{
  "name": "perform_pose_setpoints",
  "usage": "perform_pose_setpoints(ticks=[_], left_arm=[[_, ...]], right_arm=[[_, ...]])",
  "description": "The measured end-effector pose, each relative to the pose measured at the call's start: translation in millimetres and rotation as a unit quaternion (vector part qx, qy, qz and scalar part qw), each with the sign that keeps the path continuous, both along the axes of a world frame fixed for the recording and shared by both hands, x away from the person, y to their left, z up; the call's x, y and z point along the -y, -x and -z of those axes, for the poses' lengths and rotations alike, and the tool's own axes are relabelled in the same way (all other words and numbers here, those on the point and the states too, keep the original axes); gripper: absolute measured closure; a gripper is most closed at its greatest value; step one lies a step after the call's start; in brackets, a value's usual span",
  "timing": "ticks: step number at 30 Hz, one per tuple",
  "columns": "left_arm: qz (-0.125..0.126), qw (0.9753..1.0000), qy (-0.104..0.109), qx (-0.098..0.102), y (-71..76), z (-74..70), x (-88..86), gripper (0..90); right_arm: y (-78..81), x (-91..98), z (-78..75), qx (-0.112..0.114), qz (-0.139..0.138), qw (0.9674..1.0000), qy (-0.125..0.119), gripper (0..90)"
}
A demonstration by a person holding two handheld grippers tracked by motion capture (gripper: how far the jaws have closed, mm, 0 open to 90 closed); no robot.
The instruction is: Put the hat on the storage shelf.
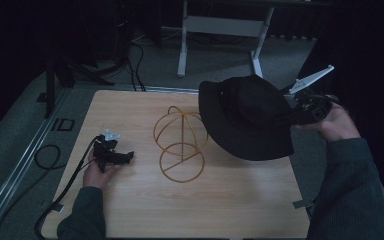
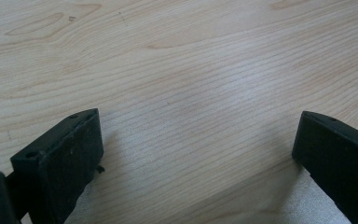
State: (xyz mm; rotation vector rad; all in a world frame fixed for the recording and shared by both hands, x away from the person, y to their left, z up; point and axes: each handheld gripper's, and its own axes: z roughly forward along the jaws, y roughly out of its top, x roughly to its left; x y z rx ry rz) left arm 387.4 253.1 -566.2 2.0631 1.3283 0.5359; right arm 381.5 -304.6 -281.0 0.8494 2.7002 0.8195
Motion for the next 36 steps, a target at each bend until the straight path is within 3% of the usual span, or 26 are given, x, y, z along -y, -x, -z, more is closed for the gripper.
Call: perform_pose_setpoints(ticks=[11, 28, 36], left_arm=[[0.000, 1.0000, 0.000, 0.000, 0.0, 0.0, 0.0, 2.0], [0.000, 1.0000, 0.000, 0.000, -0.1, 0.0, 0.0, 2.0], [0.001, 1.0000, -0.001, 0.000, -0.2, 0.0, -0.1, 2.0]], right_arm=[[0.9, -11.6, -7.0, 0.006, -0.021, 0.9997, -0.012, 85.0], [5.1, -27.6, -18.3, 0.017, -0.057, 0.9982, -0.010, 85.0], [7.0, -27.0, -24.3, 0.021, -0.057, 0.9981, -0.010, 85.0]])
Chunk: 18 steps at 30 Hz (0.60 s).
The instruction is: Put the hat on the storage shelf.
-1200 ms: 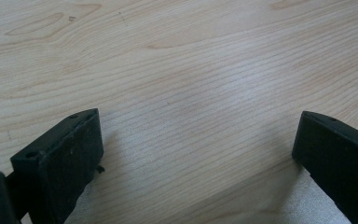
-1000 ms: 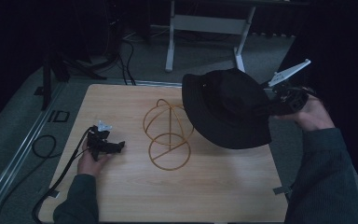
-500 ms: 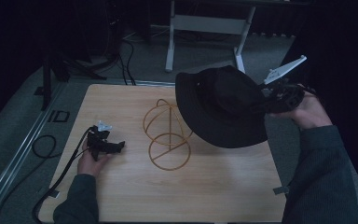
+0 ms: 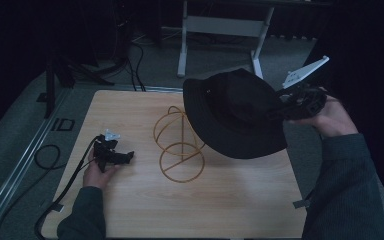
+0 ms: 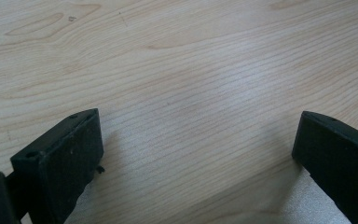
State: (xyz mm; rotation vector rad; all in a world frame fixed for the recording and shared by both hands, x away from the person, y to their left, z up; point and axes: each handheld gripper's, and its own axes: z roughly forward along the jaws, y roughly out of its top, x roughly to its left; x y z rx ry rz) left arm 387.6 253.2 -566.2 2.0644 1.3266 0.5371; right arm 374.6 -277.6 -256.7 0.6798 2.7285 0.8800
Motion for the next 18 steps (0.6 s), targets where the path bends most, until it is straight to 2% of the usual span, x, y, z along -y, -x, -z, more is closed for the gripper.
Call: perform_pose_setpoints(ticks=[11, 18], left_arm=[[0.000, 1.0000, 0.001, 0.000, 0.0, 0.1, 0.1, 2.0], [0.000, 1.0000, 0.000, 0.000, 0.0, 0.0, 0.1, 2.0]], right_arm=[[5.1, -0.4, -7.7, 0.006, -0.012, 0.9999, -0.005, 85.0], [3.8, -6.3, -7.1, 0.006, -0.022, 0.9997, -0.002, 85.0]])
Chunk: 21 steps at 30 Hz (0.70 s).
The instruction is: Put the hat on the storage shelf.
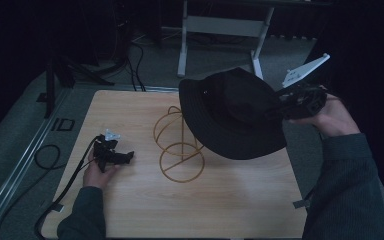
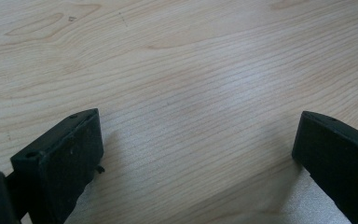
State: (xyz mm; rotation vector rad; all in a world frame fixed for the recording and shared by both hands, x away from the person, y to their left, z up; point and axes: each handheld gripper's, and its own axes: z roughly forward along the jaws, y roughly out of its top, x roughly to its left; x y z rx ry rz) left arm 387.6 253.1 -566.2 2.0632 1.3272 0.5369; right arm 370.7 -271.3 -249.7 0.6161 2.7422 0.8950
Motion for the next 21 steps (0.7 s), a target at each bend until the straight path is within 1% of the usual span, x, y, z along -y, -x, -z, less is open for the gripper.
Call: perform_pose_setpoints(ticks=[9, 16, 21], left_arm=[[0.000, 1.0000, 0.000, 0.000, 0.0, 0.0, 0.0, 2.0], [0.000, 1.0000, 0.001, 0.000, 0.0, 0.0, 0.1, 2.0], [0.000, 1.0000, 0.000, 0.000, 0.0, 0.0, 0.1, 2.0]], right_arm=[[-5.6, -16.7, 3.7, -0.006, -0.013, 0.9999, 0.008, 84.9], [-11.1, -32.0, 2.9, -0.010, -0.022, 0.9996, 0.012, 84.9], [-15.7, -40.5, 3.8, -0.013, -0.027, 0.9994, 0.018, 84.9]])
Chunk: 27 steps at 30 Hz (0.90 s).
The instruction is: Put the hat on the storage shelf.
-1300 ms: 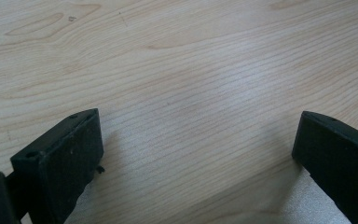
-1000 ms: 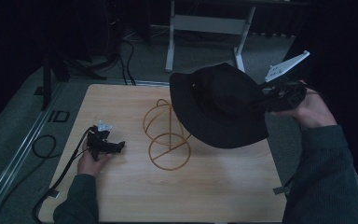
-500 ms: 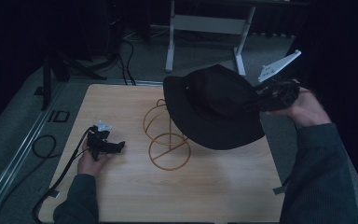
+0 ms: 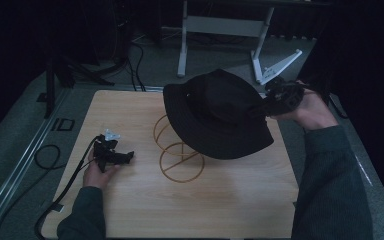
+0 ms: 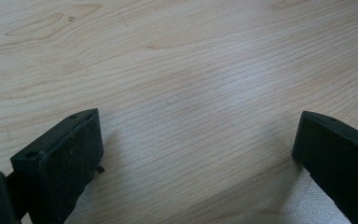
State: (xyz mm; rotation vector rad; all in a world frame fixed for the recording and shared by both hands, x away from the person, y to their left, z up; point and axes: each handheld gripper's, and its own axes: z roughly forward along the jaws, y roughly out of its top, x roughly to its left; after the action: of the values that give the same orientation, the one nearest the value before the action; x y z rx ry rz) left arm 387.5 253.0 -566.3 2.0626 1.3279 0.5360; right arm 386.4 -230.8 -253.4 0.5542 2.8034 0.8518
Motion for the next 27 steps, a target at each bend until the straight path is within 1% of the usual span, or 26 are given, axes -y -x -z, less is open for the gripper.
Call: perform_pose_setpoints(ticks=[5, 13, 22, 24, 27], left_arm=[[0.001, 1.0000, -0.001, 0.000, -0.1, 0.0, -0.2, 2.0], [0.001, 1.0000, -0.001, -0.001, -0.1, -0.1, -0.1, 2.0], [0.001, 1.0000, 0.000, -0.001, -0.2, -0.1, 0.0, 2.0], [0.001, 1.0000, -0.001, -0.001, -0.3, -0.1, -0.1, 2.0], [0.002, 1.0000, -0.001, 0.000, -0.3, -0.2, -0.2, 2.0]], right_arm=[[-4.6, -8.1, 1.4, -0.008, -0.011, 0.9999, 0.009, 84.8], [-12.6, -19.3, 2.9, -0.012, -0.018, 0.9996, 0.016, 84.8], [-19.9, -41.8, 7.2, -0.018, -0.030, 0.9989, 0.032, 84.3], [-20.0, -44.3, 7.1, -0.020, -0.029, 0.9988, 0.034, 84.2], [-21.0, -52.0, 7.2, -0.020, -0.034, 0.9985, 0.039, 84.0]])
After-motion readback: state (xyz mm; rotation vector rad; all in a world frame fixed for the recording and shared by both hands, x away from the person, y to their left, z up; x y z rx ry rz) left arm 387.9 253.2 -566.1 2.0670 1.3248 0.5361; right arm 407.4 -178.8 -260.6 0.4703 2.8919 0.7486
